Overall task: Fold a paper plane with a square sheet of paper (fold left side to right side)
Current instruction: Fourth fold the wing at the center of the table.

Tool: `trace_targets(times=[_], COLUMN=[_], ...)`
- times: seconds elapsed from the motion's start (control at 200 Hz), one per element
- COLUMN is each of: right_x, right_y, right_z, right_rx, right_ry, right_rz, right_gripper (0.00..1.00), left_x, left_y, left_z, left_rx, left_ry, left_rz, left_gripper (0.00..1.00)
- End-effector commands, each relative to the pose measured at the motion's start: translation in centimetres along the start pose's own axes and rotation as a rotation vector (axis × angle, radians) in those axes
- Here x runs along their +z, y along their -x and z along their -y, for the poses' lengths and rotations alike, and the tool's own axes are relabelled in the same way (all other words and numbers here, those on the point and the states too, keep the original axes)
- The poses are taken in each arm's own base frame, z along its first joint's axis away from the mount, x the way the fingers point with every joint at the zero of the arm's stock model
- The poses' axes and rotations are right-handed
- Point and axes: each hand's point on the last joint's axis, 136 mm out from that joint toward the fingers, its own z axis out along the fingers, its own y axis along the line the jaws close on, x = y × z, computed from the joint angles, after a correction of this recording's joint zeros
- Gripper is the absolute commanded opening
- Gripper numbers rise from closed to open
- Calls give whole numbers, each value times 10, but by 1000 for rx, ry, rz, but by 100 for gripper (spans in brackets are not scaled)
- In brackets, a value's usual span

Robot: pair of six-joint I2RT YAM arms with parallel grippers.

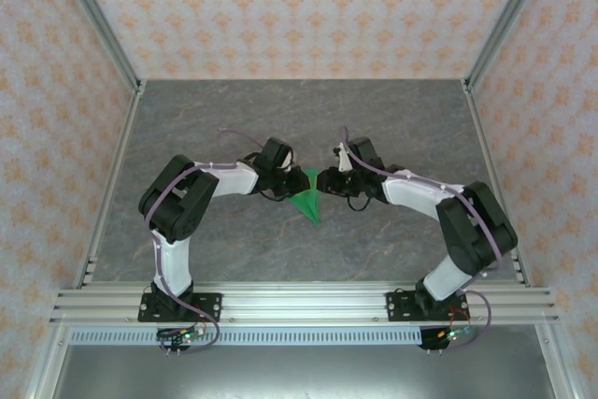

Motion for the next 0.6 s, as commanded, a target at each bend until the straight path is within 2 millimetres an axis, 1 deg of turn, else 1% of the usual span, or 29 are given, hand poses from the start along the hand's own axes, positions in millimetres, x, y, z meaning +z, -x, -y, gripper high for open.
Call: trace_targets(times=[0.0,0.07,0.175,0.39,0.45,0.595], right_x=[-3,-1,5,20,25,31], right_y=[-28,-38,-50,-58,-63,-71], right_z=[-26,-39,-44,-30,-24,-13], right_rx=[0,17,50,82,95,109], right_ry=[95,152,178,133,117,85], right_rz=[-86,-117,-151,-191,-214,-241], right_gripper=[27,27,27,26,26,26], left_x=[5,6,6,7,7,7], left_y=[-18,-19,-18,-18,-18,-18], left_z=[-41,-41,-40,-40,-39,-40], left_rx=[-47,-45,-45,-45,-44,-45], left_ry=[130,128,126,127,125,127], left_rz=[-34,-35,-32,-36,-35,-36], left_gripper=[16,16,16,16,16,16])
